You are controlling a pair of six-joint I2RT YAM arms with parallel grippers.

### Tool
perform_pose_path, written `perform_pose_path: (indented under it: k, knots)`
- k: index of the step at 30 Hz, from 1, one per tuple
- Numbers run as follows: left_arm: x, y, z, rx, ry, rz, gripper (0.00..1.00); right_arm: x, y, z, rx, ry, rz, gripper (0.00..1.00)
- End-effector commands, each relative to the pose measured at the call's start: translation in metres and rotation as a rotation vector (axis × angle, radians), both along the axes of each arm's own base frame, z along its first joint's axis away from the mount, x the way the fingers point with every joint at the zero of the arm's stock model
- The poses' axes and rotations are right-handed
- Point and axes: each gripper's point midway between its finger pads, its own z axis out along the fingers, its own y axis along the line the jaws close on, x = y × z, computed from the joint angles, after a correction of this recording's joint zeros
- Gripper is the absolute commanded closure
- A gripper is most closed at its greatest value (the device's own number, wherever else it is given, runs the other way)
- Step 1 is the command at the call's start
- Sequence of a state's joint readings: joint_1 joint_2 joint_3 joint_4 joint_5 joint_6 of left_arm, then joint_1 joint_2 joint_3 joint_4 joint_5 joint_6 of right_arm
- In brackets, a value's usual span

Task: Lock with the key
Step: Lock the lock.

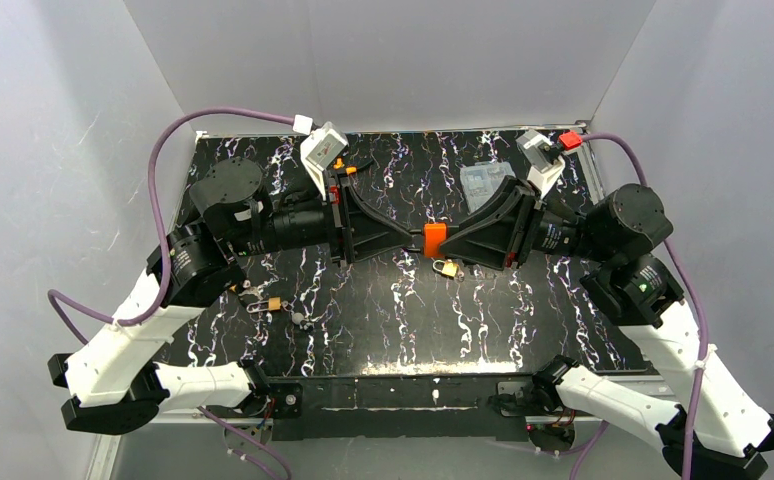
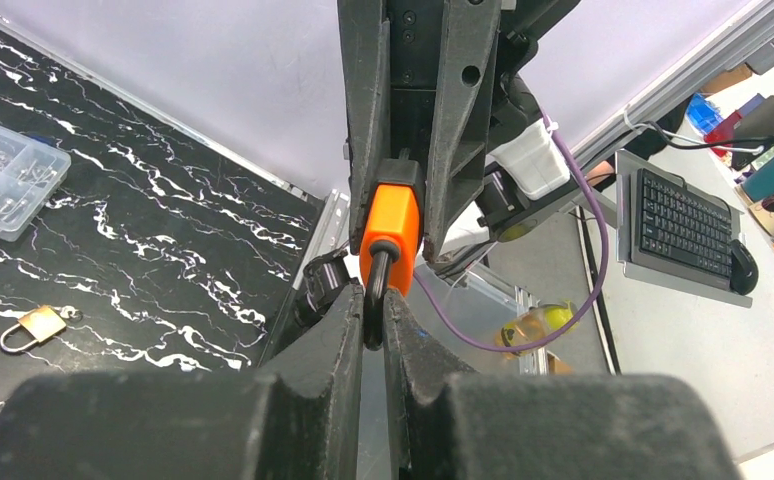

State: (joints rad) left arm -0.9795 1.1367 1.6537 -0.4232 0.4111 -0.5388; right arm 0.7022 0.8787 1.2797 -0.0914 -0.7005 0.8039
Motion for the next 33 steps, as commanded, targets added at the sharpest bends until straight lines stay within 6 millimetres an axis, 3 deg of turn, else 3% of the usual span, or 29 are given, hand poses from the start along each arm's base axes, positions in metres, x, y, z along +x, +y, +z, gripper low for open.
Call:
perform_pose_path:
  k: [1,22,28,33]
  knots:
    - [-0.006,-0.045,-0.027,0.050,0.068,-0.114,1.00,0.015,0.020,0.001,0.006,-0.023,-0.008,0.99]
    - [-0.011,-0.053,-0.033,0.086,0.083,-0.141,1.00,0.018,0.027,0.000,-0.006,-0.025,-0.001,0.99]
    - [-0.001,-0.037,-0.040,0.129,0.060,-0.044,1.00,0.021,0.023,-0.003,-0.011,-0.022,-0.037,0.99]
    - [0.000,-0.024,-0.039,0.144,0.046,-0.003,0.91,0.023,0.019,-0.002,-0.002,-0.023,-0.072,0.99]
